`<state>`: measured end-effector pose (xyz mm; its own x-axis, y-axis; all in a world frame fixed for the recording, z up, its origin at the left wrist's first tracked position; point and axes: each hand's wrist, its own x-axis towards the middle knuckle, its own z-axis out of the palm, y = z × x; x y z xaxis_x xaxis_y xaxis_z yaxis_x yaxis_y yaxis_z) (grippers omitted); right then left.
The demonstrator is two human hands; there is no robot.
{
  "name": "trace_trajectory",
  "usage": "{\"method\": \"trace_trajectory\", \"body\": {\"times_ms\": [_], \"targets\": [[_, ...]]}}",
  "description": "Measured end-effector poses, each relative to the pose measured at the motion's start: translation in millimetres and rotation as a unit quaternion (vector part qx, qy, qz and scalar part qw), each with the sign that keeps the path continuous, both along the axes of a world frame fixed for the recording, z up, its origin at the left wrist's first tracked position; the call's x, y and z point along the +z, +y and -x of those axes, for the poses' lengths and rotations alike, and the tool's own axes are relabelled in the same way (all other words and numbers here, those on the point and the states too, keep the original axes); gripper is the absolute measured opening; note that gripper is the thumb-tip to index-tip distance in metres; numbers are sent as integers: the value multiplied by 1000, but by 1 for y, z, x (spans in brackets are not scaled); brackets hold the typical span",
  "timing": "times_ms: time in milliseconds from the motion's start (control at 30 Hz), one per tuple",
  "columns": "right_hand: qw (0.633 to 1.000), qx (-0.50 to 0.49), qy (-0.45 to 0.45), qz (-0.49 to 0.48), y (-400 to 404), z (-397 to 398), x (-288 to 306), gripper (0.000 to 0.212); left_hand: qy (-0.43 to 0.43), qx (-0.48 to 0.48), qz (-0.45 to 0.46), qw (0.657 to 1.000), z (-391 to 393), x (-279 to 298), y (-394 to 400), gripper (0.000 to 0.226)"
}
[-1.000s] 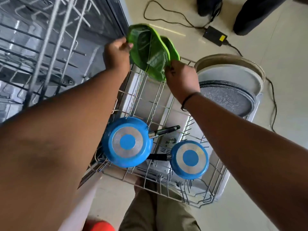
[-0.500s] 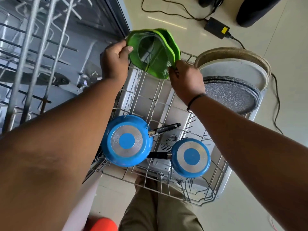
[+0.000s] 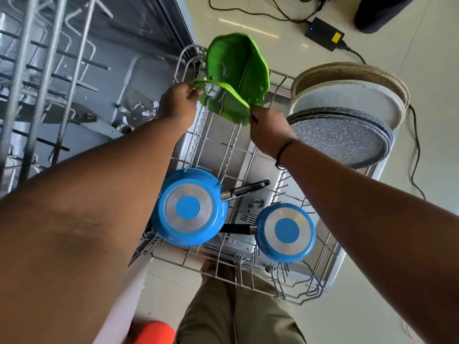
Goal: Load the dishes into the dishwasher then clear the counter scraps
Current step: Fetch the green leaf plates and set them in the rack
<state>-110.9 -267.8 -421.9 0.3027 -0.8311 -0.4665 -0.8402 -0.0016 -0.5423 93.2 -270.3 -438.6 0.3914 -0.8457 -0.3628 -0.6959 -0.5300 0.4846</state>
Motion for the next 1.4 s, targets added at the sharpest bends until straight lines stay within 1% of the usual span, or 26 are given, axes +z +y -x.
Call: {"method": "trace_trajectory", "body": {"times_ms": [33,100,200,300,433,500,567,667,767,867,967,1067,1200,1233,1267,1333,1400], "targets": [[1000,-5,-7,-16,1,-2,1,26,-19,-9,-23,1000,0,-1,1,34],[999,-9,-7,-52,2,-6,3,37,-36,-17,-56,998,2,-1,2,38],[994,4,10,-112,1,-9,4,61,-23,-9,-75,997,11,-1,6,42],[989,-6,10,-149,4,-9,3,76,-1,4,-77,997,22,2,15,53],[989,-52,0,-139,17,-1,3,83,35,10,-109,993,36,7,42,78],[989,-71,1,-129,28,6,4,82,40,7,-125,991,43,10,64,81],[991,-61,15,-119,43,15,8,81,34,-17,-144,989,49,17,92,81],[993,-6,41,-108,72,28,15,78,15,-64,-175,982,58,25,139,80],[988,48,66,-134,104,41,22,73,-17,-119,-212,970,66,33,188,79],[975,139,107,-134,137,57,28,69,-52,-161,-245,955,79,46,233,78],[955,247,138,-85,171,75,29,72,-66,-181,-254,948,94,56,272,77],[936,315,146,-48,193,92,22,69,-84,-207,-246,943,106,60,295,76],[887,422,185,-29,211,121,5,75,-100,-204,-245,943,127,61,325,77],[879,436,192,-13,216,131,2,75,-106,-202,-238,944,134,63,333,77],[879,435,195,3,221,141,0,75,-116,-202,-228,945,142,66,340,77],[889,411,198,28,227,158,2,77,-130,-189,-202,952,159,74,355,76],[893,399,202,53,237,176,11,77,-118,-129,-172,970,185,87,376,74]]}}
